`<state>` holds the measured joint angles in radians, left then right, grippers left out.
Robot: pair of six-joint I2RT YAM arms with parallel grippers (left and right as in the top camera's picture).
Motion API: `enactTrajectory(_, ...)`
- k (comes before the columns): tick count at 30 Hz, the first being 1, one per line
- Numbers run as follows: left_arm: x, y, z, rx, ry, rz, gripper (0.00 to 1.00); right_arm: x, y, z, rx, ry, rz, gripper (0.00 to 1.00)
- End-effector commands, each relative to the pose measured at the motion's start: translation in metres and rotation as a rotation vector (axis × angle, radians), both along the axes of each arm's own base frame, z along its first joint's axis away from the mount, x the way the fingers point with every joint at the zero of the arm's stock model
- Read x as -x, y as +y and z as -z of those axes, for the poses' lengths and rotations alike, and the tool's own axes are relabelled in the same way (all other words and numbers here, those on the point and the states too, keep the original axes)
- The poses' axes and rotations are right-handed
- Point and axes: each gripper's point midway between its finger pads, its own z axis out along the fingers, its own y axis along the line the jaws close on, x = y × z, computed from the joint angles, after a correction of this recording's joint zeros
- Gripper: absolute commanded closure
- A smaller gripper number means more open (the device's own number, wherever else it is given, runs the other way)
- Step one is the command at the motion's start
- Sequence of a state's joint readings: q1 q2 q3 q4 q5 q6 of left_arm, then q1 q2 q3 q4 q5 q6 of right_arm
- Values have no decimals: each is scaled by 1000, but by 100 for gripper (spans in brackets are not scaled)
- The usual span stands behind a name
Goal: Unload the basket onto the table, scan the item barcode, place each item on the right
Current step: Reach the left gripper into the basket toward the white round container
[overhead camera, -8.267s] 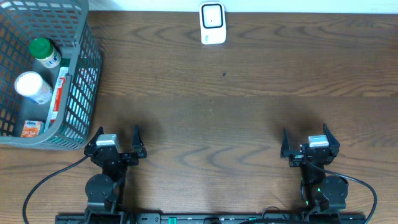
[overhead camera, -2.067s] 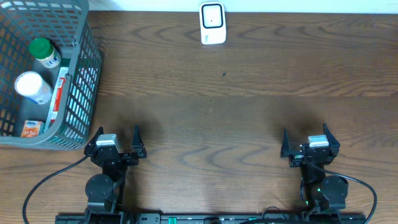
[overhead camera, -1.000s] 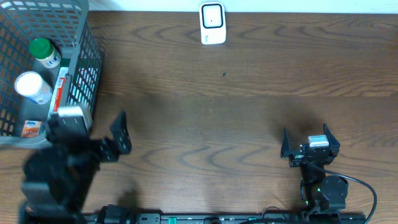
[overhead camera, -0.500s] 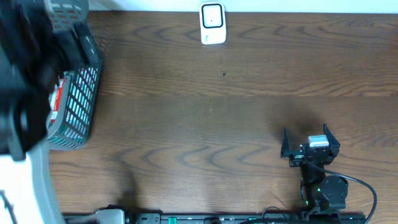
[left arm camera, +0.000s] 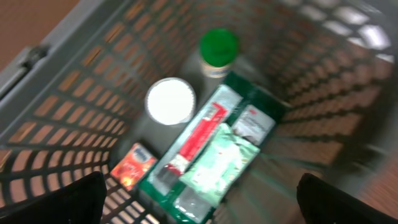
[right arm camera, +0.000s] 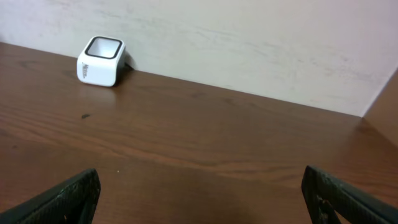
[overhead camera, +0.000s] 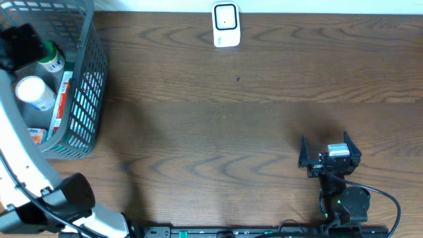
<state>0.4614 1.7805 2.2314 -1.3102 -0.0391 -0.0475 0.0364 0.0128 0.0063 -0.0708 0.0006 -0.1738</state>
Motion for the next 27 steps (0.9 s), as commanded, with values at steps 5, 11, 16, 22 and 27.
enactTrajectory(5,6,31,8,97,-54,-138,2,0,-3,1,11,2,14,1)
enactTrajectory(11,13,60,24,177,-77,-322,14,0,-3,1,11,2,14,1)
enactTrajectory(16,6,70,50,207,-26,-343,24,0,-3,1,11,2,14,1)
enactTrajectory(22,-5,78,91,250,60,-352,9,0,-3,1,11,2,14,1)
enactTrajectory(27,-13,83,127,285,134,-356,5,0,-3,1,11,2,14,1)
